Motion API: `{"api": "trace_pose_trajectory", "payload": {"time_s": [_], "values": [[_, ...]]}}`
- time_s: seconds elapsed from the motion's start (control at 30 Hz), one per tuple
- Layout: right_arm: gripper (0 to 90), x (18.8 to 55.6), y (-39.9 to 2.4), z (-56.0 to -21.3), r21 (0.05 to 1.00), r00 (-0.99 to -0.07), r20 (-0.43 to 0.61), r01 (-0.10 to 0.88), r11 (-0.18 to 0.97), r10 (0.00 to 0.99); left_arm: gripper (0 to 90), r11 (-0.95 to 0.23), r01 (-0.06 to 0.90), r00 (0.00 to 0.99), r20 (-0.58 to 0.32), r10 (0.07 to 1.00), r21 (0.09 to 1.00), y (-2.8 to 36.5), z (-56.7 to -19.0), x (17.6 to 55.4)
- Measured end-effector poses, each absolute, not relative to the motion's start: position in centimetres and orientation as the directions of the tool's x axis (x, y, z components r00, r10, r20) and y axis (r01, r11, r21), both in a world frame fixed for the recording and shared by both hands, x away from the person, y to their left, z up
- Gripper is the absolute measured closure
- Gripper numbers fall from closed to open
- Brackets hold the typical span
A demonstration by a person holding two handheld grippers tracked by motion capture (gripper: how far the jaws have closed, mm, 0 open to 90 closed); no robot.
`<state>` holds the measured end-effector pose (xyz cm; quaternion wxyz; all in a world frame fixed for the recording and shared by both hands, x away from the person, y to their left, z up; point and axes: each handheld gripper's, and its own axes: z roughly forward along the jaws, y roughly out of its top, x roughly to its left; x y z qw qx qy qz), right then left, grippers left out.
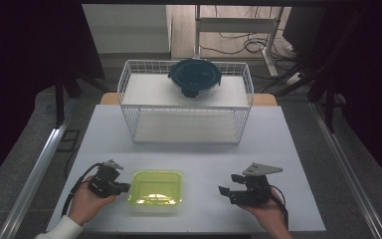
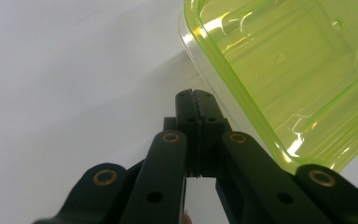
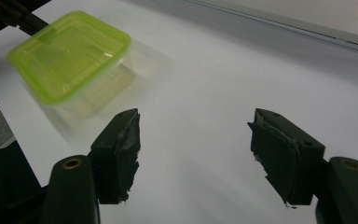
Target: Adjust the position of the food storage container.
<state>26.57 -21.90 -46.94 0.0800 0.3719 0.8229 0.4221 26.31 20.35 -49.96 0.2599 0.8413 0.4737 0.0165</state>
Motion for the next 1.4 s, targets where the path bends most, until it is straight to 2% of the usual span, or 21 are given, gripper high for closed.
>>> {"api": "trace_pose_trajectory", "payload": {"time_s": [0.23, 0.43, 0.63, 0.83, 0.87, 0.9, 0.93, 0.97, 1.03, 1.1, 1.13, 1.23, 1.4], "values": [[32.2, 26.6, -22.4, -46.8, 0.762, -0.698, 0.182, 0.545, 0.350, 0.692, 90.0, -0.486, 0.750, 0.620, -0.222, 0.752, 0.449, 15.5, -50.0, 27.3], [32.2, 26.5, -22.4, -46.8, 0.762, -0.700, 0.177, 0.542, 0.353, 0.692, 90.0, -0.513, 0.727, 0.653, -0.230, 0.721, 0.455, 13.6, -50.1, 27.4], [31.8, 26.5, -22.4, -46.7, 0.769, -0.706, 0.218, 0.549, 0.327, 0.673, 90.0, -0.486, 0.734, 0.638, -0.235, 0.733, 0.475, 14.3, -50.2, 27.3], [30.0, 26.5, -22.5, -46.7, 0.776, -0.715, 0.227, 0.543, 0.320, 0.662, 90.0, -0.377, 0.732, 0.594, -0.258, 0.762, 0.567, 17.8, -49.0, 26.4], [30.0, 26.5, -22.5, -46.7, 0.776, -0.715, 0.227, 0.543, 0.320, 0.662, 88.3, -0.377, 0.732, 0.594, -0.258, 0.762, 0.567, 17.8, -49.0, 26.4], [28.7, 26.6, -22.4, -46.7, 0.774, -0.717, 0.232, 0.545, 0.321, 0.658, 83.9, -0.345, 0.715, 0.583, -0.246, 0.775, 0.608, 18.3, -48.6, 26.2], [28.2, 26.6, -22.4, -46.8, 0.772, -0.716, 0.235, 0.548, 0.321, 0.657, 78.3, -0.345, 0.715, 0.583, -0.246, 0.775, 0.608, 18.3, -48.6, 26.2], [27.7, 26.6, -22.3, -46.8, 0.773, -0.718, 0.235, 0.546, 0.322, 0.655, 69.7, -0.305, 0.702, 0.569, -0.249, 0.784, 0.644, 18.3, -48.2, 26.0], [26.3, 26.6, -22.2, -46.9, 0.770, -0.725, 0.238, 0.547, 0.330, 0.647, 50.3, -0.287, 0.703, 0.559, -0.257, 0.789, 0.650, 18.1, -48.0, 25.9], [26.1, 26.5, -22.2, -47.0, 0.769, -0.727, 0.237, 0.546, 0.333, 0.645, 41.0, -0.270, 0.713, 0.552, -0.280, 0.786, 0.647, 18.1, -47.9, 25.8], [25.0, 26.5, -22.1, -47.0, 0.764, -0.730, 0.235, 0.547, 0.343, 0.641, 36.4, -0.237, 0.730, 0.542, -0.332, 0.772, 0.641, 18.0, -47.7, 25.6], [23.7, 26.4, -22.0, -47.1, 0.758, -0.733, 0.249, 0.555, 0.344, 0.633, 30.3, -0.229, 0.723, 0.546, -0.336, 0.767, 0.652, 17.8, -47.3, 25.2], [22.7, 26.3, -21.8, -47.0, 0.745, -0.741, 0.266, 0.564, 0.355, 0.617, 27.4, -0.200, 0.736, 0.531, -0.369, 0.763, 0.647, 17.9, -47.5, 25.1]]}}
